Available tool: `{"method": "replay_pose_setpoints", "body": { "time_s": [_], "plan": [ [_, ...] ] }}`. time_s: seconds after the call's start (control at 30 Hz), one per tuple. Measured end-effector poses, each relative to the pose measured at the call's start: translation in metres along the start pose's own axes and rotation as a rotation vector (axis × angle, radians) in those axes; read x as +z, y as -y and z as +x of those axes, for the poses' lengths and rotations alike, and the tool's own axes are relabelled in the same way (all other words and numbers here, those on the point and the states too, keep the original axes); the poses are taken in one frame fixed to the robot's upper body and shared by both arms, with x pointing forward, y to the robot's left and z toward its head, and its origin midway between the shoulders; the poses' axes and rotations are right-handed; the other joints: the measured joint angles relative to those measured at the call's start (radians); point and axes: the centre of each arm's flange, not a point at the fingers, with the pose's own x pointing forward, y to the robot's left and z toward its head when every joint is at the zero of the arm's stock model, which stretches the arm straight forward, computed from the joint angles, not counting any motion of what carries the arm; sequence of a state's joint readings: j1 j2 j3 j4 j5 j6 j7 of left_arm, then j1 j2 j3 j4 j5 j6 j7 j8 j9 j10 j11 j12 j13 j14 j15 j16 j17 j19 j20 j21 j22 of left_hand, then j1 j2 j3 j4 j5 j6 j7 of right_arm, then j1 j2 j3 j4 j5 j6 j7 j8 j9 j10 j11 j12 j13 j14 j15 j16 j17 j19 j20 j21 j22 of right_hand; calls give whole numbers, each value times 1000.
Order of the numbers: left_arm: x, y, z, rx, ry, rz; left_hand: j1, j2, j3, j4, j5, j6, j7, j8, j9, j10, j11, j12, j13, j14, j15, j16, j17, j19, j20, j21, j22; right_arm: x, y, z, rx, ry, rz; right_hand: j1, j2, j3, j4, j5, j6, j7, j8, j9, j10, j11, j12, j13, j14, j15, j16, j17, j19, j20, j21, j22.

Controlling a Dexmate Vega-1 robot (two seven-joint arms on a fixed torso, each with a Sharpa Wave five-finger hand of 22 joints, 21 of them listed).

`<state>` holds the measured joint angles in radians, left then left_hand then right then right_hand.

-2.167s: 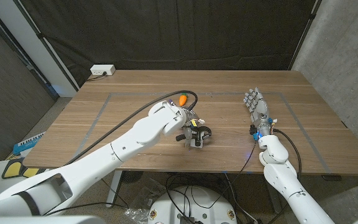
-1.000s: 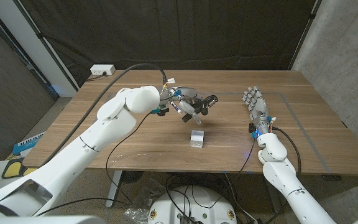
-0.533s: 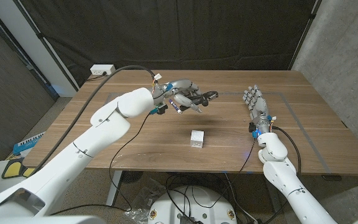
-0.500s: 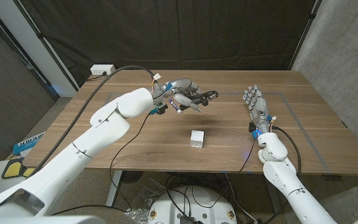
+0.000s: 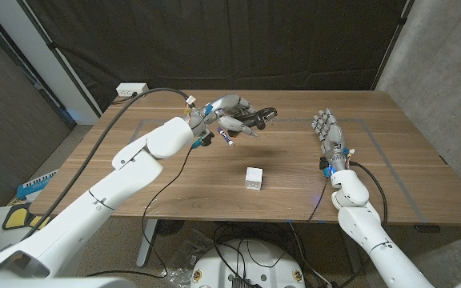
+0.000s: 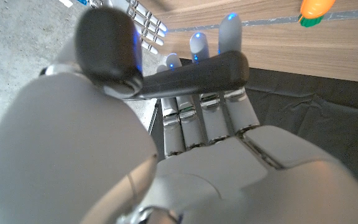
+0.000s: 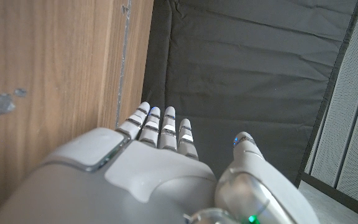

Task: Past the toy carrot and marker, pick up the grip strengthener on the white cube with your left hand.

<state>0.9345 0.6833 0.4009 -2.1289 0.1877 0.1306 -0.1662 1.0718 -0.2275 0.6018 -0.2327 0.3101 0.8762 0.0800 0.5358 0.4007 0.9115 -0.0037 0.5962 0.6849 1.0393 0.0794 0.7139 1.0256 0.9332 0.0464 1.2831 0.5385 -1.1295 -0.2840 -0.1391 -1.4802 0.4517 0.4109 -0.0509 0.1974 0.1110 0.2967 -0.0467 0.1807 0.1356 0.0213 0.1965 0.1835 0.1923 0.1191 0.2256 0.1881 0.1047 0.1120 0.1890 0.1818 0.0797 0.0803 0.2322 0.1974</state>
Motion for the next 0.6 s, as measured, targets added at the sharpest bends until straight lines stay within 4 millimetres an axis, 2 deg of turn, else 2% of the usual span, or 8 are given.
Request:
{"method": "replay_pose_setpoints", "body": {
  "time_s": [0.07, 0.17, 0.2, 0.3, 0.43, 0.57, 0.6],
  "plan": [
    [-4, -1, -1, 14, 7, -18, -2, -1, 10, -10, 13, -3, 3, -11, 23, 0, 0, 0, 25, 0, 0, 35, 71, 0, -7, 46, 61, 2, -2, 1, 0, 2, -6, 0, 0, 0, 0, 0, 0, 0, 0, 0, 0, 0, 0, 0, 0, 0, 0, 0, 0, 0, 0, 0],
    [-7, -3, -3, 32, 28, -54, -15, -1, 26, -26, 23, -24, 25, -12, 63, -2, -3, 3, 73, 14, 14, 89, 166, 3, -36, 115, 161, 5, -6, 0, 2, 4, -17, -4, -4, 0, 0, 0, 0, 0, 0, 0, 0, 0, 0, 0, 0, 0, 0, 0, 0, 0, 0, 0],
    [-11, -3, -4, 33, 19, -55, -15, -1, 28, -28, 27, -28, 29, -12, 77, -2, -3, 9, 91, 14, 14, 109, 185, 11, -52, 134, 195, 4, -5, 0, -2, 2, -21, -4, -4, 0, 0, 0, 0, 0, 0, 0, 0, 0, 0, 0, 0, 0, 0, 0, 0, 0, 0, 0],
    [-14, -5, -5, 49, 41, -86, -15, -1, 28, -28, 27, -29, 30, -12, 107, -3, -3, 26, 132, 6, 6, 151, 207, 17, -65, 169, 266, 9, -10, -2, 2, 7, -35, -4, -4, 0, 0, 0, 0, 0, 0, 0, 0, 0, 0, 0, 0, 0, 0, 0, 0, 0, 0, 0],
    [-19, -7, -7, 61, 49, -105, -15, -1, 28, -28, 27, -29, 30, -5, 132, -4, -4, 44, 169, -4, -4, 187, 213, 23, -89, 174, 305, 12, -13, -5, 0, 7, -52, -4, -4, 0, 0, 0, 0, 0, 0, 0, 2, 2, 0, 0, 0, 0, 0, 0, 0, 0, 0, 0],
    [-26, -7, -8, 68, 46, -125, -15, -1, 28, -28, 25, -29, 30, 1, 150, -4, -4, 51, 182, -10, -10, 207, 210, 22, -96, 166, 306, 14, -17, -8, -4, 6, -65, -4, -4, 0, 0, 0, 0, 0, 0, 0, 2, 2, 0, 0, 0, 0, 0, 0, 0, 0, 0, 0],
    [-27, -7, -8, 68, 44, -125, -15, -1, 28, -28, 22, -29, 30, 3, 153, -5, -4, 52, 184, -14, -14, 212, 210, 37, -114, 165, 303, 13, -16, -8, -9, 4, -68, -4, -4, 0, 0, 0, 0, 0, 0, 0, 2, 2, 0, 0, 0, 0, 0, 0, 0, 0, 0, 0]
  ]
}}
